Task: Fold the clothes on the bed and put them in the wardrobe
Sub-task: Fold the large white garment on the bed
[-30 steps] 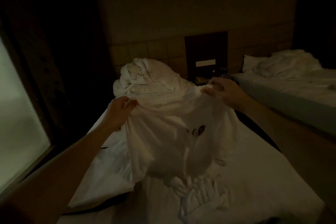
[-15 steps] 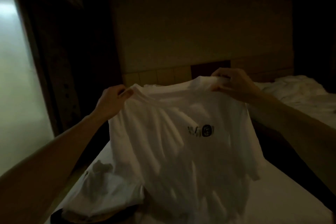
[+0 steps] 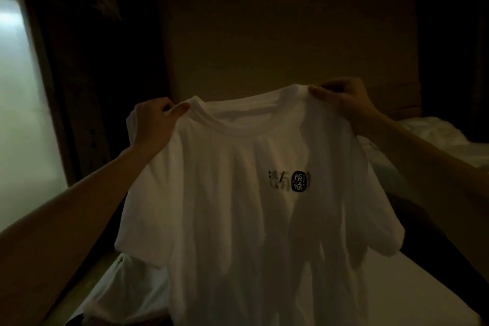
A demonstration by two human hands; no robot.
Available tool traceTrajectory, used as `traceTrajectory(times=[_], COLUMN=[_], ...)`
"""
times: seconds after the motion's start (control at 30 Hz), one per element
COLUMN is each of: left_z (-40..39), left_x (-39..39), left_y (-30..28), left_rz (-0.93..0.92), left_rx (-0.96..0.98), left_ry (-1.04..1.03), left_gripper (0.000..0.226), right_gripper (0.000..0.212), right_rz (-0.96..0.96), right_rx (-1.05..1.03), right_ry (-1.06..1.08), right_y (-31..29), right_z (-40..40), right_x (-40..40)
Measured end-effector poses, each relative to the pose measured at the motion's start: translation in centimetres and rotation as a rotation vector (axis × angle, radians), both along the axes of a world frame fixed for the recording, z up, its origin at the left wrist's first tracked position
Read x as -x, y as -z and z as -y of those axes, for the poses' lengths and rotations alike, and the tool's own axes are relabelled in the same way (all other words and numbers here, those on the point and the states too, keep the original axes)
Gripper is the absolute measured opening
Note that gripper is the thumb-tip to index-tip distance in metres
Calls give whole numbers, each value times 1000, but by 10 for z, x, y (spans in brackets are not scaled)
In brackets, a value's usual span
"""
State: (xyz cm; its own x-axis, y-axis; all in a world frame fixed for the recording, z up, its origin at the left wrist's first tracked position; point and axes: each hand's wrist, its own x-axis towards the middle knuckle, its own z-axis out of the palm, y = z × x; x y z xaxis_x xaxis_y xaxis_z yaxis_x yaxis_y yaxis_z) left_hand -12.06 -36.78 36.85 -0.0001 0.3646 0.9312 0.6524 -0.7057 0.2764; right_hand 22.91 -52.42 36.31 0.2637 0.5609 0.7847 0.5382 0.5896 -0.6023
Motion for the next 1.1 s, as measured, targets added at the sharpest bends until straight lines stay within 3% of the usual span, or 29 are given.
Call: traceTrajectory(times=[0.13, 0.3, 0.5, 0.73, 0.8, 0.97, 1.1], left_z=[-43, -121, -216, -358, -384, -426, -441], left_x=[-18, -34, -74, -134, -150, -165, -159], left_y=[29, 86, 153, 296, 348, 472, 516], left_rz=[-93, -145, -303, -489, -495, -714, -614], left_rx=[36, 170, 245, 487, 595, 730, 767], left_ry=[3, -182, -312, -272, -284, -293, -272], left_gripper=[38, 56, 43, 42, 42, 39, 40], right_gripper=[18, 29, 37, 36, 35, 33, 37], right_rz=[-11, 80, 200, 197, 222, 248, 410], right_rx=[44, 187, 298, 666, 759, 988, 1033], right_ry=[155, 261, 404, 476, 534, 642, 687], right_y=[15, 51, 114, 258, 312, 440, 506], right_z=[-50, -130, -257, -412, -444, -493, -501], right_x=[-8, -15, -44, -98, -103, -102, -96])
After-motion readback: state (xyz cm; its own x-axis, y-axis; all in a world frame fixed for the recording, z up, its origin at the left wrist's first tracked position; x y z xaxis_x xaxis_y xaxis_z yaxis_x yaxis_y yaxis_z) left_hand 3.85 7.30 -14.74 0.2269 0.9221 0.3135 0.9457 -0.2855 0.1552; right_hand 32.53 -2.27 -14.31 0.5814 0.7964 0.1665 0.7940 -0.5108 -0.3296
